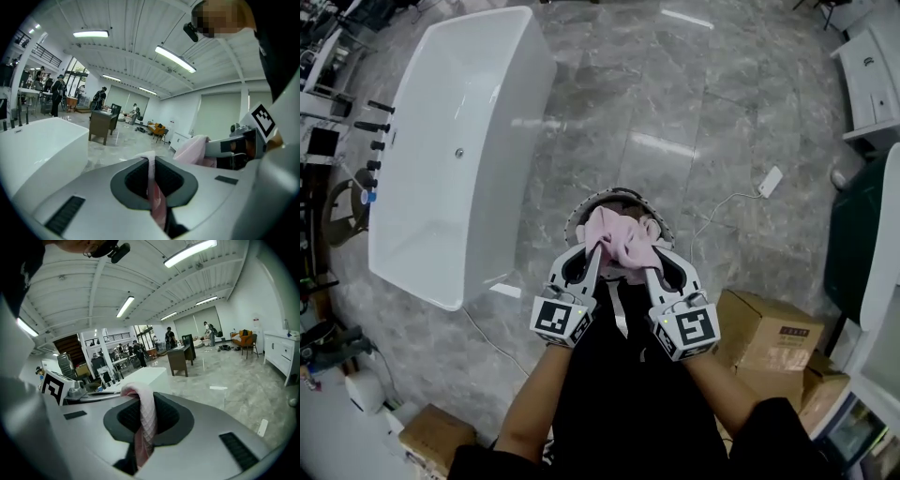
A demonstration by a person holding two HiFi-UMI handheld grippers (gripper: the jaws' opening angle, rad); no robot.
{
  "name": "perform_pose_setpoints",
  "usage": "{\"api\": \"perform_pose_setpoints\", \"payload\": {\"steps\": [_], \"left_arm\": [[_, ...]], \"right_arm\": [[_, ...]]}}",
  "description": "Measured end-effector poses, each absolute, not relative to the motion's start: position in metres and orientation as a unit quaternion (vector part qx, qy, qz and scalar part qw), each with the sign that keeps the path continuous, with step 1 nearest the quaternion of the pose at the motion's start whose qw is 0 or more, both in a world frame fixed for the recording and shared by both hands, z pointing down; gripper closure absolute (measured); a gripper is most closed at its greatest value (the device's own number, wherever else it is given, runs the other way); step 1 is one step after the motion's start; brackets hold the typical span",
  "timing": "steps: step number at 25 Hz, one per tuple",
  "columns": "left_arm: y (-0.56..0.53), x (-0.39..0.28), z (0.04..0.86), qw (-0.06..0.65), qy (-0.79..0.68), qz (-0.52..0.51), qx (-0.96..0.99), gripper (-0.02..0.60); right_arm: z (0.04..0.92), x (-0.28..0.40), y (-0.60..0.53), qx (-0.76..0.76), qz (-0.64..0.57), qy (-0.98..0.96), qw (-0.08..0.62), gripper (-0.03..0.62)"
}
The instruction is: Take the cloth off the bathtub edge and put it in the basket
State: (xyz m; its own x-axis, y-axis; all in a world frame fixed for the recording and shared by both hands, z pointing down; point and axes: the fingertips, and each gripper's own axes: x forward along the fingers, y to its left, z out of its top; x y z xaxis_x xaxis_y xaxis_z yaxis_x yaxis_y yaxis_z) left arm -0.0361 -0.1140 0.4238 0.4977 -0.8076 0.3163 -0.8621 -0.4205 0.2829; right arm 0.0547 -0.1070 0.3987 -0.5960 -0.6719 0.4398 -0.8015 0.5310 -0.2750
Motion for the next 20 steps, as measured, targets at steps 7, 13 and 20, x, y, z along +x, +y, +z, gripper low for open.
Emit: {"api": "perform_pose_setpoints", "payload": {"steps": [7, 13, 20], "left_arm": [[-0.111, -0.033, 0.522, 0.262, -0.490, 0.088, 0.827, 0.561], [-0.104, -0.045, 0.590, 0.283, -0.486, 0.120, 0.818, 0.561], [-0.106, -0.046, 0.656, 0.292, -0.469, 0.154, 0.819, 0.561]], "right_arm": [[0.486, 0.037, -0.106, 0.416, 0.247, -0.855, 0.188, 0.548], [0.554, 0.026, -0.106, 0.403, 0.259, -0.850, 0.220, 0.548], [0.620, 0.016, -0.111, 0.385, 0.264, -0.847, 0.253, 0.546]]}}
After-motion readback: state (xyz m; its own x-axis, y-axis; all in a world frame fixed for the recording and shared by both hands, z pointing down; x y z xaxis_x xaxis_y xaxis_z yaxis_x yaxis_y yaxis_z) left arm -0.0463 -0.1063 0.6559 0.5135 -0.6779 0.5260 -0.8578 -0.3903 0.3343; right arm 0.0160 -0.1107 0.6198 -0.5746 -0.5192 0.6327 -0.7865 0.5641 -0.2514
